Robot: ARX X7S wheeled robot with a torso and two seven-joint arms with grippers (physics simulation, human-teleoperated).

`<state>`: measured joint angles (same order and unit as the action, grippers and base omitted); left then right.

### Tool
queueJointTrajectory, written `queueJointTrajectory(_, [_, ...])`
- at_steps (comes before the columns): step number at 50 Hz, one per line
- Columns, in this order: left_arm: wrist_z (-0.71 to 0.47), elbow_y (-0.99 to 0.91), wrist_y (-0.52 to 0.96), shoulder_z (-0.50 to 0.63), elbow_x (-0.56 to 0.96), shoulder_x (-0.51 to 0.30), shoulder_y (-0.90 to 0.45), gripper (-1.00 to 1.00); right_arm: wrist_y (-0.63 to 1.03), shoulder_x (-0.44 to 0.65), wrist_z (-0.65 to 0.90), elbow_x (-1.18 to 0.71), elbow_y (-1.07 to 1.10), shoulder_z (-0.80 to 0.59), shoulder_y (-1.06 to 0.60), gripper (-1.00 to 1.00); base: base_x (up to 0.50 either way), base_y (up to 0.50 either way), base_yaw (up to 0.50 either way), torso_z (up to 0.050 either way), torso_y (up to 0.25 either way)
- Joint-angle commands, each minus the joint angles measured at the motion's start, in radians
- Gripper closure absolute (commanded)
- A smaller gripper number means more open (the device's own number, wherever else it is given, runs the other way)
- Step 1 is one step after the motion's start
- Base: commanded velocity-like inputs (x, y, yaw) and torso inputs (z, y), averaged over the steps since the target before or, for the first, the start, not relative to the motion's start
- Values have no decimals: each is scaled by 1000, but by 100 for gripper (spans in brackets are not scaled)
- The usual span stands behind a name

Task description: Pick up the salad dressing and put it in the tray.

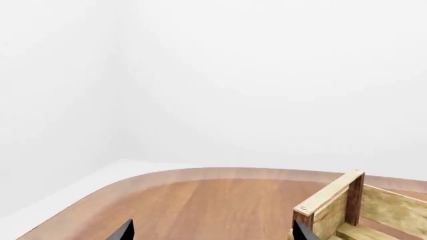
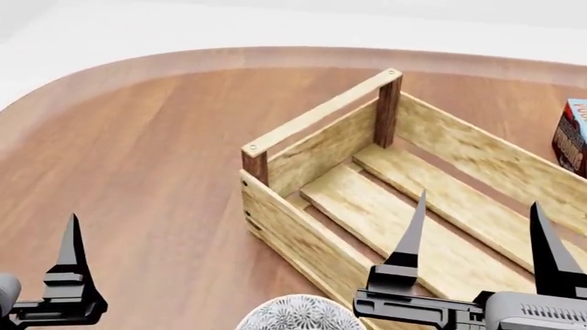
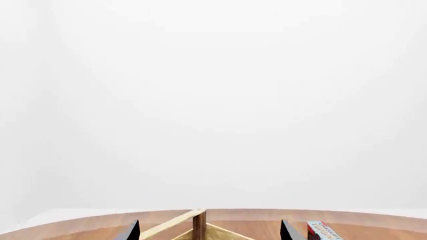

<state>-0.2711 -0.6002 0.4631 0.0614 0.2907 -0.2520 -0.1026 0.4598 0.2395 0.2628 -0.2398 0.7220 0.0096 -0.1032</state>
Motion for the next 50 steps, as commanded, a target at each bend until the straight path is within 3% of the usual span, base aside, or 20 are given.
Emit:
queueJointTrajectory(1, [-7, -1, -1, 4, 7, -7, -4, -100, -10, 10, 6, -8, 1, -3, 1, -100, 0, 0, 500, 0, 0])
queueJointTrajectory(50, [-24, 13, -21, 10, 25, -26, 0, -100, -40, 49, 14, -17, -14, -47, 10, -100, 0, 0, 500, 0, 0])
